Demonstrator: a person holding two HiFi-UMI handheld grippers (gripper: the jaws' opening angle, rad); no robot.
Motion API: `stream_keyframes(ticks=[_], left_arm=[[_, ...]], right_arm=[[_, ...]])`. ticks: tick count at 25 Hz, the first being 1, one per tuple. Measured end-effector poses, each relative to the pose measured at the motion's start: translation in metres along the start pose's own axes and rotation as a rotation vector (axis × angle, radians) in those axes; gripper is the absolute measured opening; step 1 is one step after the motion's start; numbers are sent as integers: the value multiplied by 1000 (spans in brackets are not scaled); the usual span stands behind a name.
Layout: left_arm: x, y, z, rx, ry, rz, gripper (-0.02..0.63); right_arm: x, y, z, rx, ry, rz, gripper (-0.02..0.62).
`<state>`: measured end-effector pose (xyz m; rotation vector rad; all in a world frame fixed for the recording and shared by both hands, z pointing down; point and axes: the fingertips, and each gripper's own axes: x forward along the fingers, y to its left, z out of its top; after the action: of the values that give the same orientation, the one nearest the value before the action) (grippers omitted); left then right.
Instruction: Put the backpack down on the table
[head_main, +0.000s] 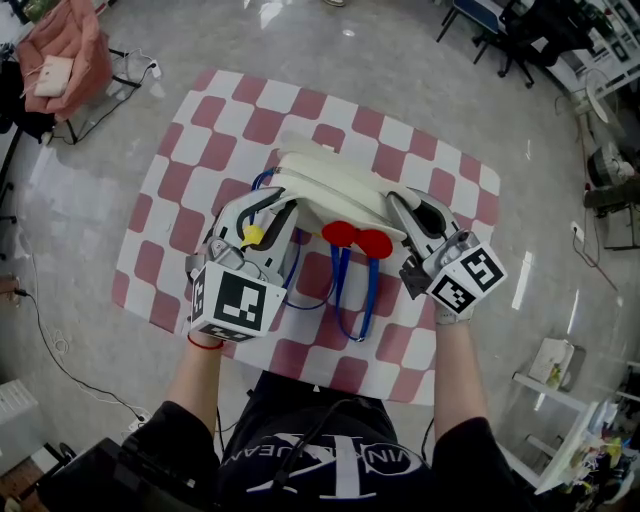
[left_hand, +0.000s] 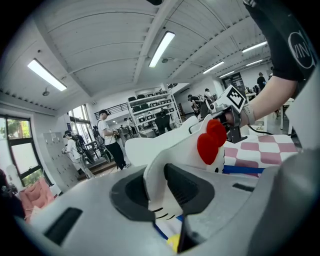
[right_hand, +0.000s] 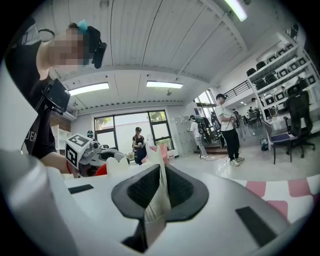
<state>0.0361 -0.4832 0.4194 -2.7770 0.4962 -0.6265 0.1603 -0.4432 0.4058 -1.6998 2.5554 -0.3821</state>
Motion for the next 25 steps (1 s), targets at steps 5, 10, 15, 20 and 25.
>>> stream_keyframes(ticks=[5,10,15,20,25], left_arm=[[-3,1,0,12,23,2,67],[-9,6,3,23,26,31,75],[-19,10,6,63,35,69,75],[-31,12,10,99,37,142,75],[-39,6,13,95,42,184,75]], right_arm=[[-2,1,1,-24,27,-27,13],[-12,-2,10,-27,7,-65,35],[-25,1,17,-70,9,-97,40],[-42,4,14,-141,62,-146,40],[-59,9,13,-153,67,-174,40]])
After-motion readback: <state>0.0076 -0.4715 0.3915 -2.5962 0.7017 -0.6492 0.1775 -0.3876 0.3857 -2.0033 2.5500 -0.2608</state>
